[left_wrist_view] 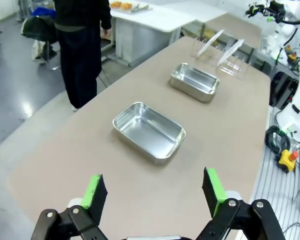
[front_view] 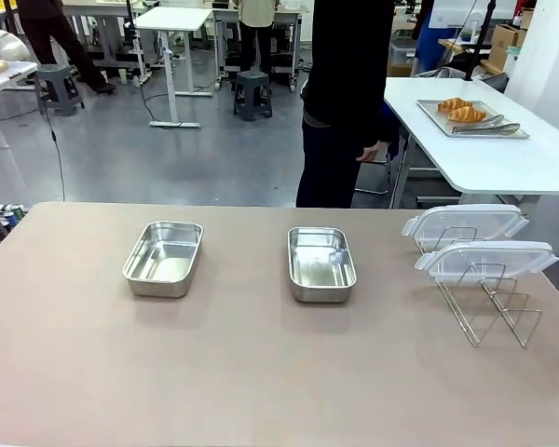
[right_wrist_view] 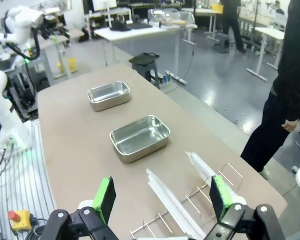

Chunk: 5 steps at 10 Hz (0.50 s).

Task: Place the bread in airtight containers.
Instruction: Lift both Airtight Container.

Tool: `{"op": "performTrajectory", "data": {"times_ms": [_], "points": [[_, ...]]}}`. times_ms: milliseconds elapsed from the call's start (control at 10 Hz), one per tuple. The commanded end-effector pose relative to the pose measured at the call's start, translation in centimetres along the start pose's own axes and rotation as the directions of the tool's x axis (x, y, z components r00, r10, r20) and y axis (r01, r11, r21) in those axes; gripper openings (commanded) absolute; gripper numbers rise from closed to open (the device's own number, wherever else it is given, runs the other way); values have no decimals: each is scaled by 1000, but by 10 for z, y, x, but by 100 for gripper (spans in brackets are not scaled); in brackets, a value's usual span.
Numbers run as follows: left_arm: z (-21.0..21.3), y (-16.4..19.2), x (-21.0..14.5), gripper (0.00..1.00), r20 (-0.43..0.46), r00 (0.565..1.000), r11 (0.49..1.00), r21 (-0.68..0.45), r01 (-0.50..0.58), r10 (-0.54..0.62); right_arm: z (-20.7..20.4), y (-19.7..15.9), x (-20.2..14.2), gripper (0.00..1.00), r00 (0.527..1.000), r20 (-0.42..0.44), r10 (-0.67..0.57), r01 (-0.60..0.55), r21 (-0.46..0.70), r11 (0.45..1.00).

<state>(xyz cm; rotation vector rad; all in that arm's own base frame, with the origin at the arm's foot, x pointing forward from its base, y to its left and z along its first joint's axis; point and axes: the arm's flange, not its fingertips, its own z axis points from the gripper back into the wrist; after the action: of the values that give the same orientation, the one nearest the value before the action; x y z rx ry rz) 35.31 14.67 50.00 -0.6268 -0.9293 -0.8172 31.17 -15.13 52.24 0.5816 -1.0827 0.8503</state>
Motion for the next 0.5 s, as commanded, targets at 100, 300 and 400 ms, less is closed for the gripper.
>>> {"op": "performTrajectory", "data": {"times_ms": [100,300,400], "points": [[0,0,0,100,0,1000,1000,0,0,0,0,0,0,100,1000,0,0,0,0,1000],[0,0,0,100,0,1000,1000,0,0,0,0,0,0,100,1000,0,0,0,0,1000],[0,0,0,100,0,1000,1000,0,0,0,0,0,0,100,1000,0,0,0,0,1000]]}}
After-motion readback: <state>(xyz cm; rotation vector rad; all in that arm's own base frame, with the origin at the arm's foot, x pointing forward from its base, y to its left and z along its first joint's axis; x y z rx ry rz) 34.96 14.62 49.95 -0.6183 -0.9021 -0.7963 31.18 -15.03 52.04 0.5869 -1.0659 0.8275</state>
